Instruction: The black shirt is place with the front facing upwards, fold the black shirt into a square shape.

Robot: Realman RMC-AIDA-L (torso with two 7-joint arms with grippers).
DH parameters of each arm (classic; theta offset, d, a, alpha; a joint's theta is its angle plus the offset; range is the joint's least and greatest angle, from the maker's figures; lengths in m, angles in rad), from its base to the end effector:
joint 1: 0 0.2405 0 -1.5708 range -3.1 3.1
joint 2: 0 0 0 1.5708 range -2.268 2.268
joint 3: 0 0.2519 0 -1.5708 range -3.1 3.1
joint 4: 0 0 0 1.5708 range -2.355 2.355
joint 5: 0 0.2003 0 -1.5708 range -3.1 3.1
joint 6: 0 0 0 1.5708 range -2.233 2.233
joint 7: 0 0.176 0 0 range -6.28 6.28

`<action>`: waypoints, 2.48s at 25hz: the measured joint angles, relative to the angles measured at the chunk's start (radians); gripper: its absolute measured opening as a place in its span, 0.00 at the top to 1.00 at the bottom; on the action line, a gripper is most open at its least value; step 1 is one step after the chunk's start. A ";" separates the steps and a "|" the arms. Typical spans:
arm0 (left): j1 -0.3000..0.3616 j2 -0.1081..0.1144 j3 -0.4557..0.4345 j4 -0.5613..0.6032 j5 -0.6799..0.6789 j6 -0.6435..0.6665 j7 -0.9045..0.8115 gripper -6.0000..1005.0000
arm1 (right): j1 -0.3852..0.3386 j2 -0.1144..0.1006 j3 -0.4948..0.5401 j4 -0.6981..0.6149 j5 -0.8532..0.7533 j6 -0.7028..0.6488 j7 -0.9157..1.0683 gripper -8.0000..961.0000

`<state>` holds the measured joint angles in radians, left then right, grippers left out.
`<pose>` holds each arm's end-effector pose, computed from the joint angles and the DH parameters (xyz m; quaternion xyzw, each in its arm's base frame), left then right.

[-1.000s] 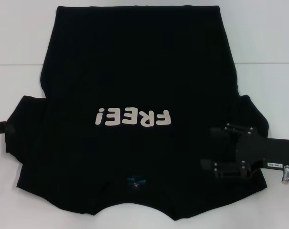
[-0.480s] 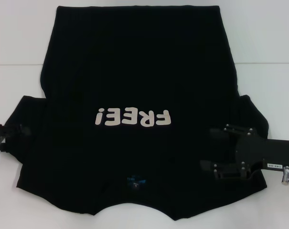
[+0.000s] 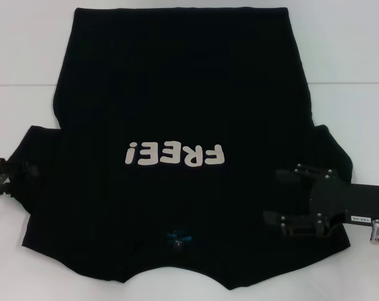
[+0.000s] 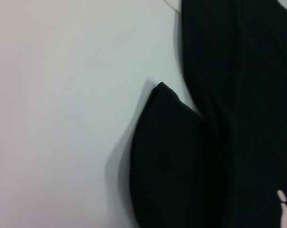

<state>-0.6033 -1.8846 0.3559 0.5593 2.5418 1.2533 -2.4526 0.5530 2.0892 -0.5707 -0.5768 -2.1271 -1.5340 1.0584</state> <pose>-0.3663 0.3676 0.0585 -0.6415 -0.7105 -0.1398 0.2531 0.2542 0.3268 -0.0399 -0.9597 0.1063 0.2066 0.1580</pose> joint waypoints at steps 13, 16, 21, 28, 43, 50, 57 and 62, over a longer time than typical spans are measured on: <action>0.001 -0.007 0.040 0.003 0.012 -0.047 -0.006 0.68 | -0.003 0.000 0.000 0.002 0.002 -0.002 0.000 0.03; 0.001 -0.007 0.040 0.003 0.015 -0.048 -0.006 0.81 | -0.004 0.000 0.000 0.003 0.002 -0.003 0.000 0.03; 0.002 -0.007 0.039 0.006 0.015 -0.050 -0.005 0.96 | -0.004 0.000 0.005 0.004 0.003 -0.003 0.000 0.03; 0.009 -0.007 0.033 0.032 0.015 -0.052 -0.003 0.99 | -0.004 0.000 0.007 0.006 0.003 -0.003 0.000 0.03; -0.001 0.022 0.020 0.124 0.015 -0.038 -0.006 0.99 | -0.010 0.000 0.012 0.006 0.006 -0.003 -0.001 0.03; -0.023 0.022 0.019 0.137 -0.007 0.021 -0.005 0.99 | -0.010 0.000 0.012 0.006 0.006 -0.003 -0.005 0.03; -0.080 -0.002 0.029 0.193 -0.074 0.124 -0.006 0.98 | -0.010 0.000 0.012 0.008 0.006 -0.003 -0.005 0.03; -0.131 -0.040 0.040 0.190 -0.077 0.162 -0.004 0.98 | -0.010 0.001 0.012 0.018 0.006 -0.003 -0.008 0.03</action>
<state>-0.7345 -1.9248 0.3962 0.7490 2.4643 1.4157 -2.4568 0.5431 2.0904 -0.5584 -0.5593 -2.1214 -1.5369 1.0505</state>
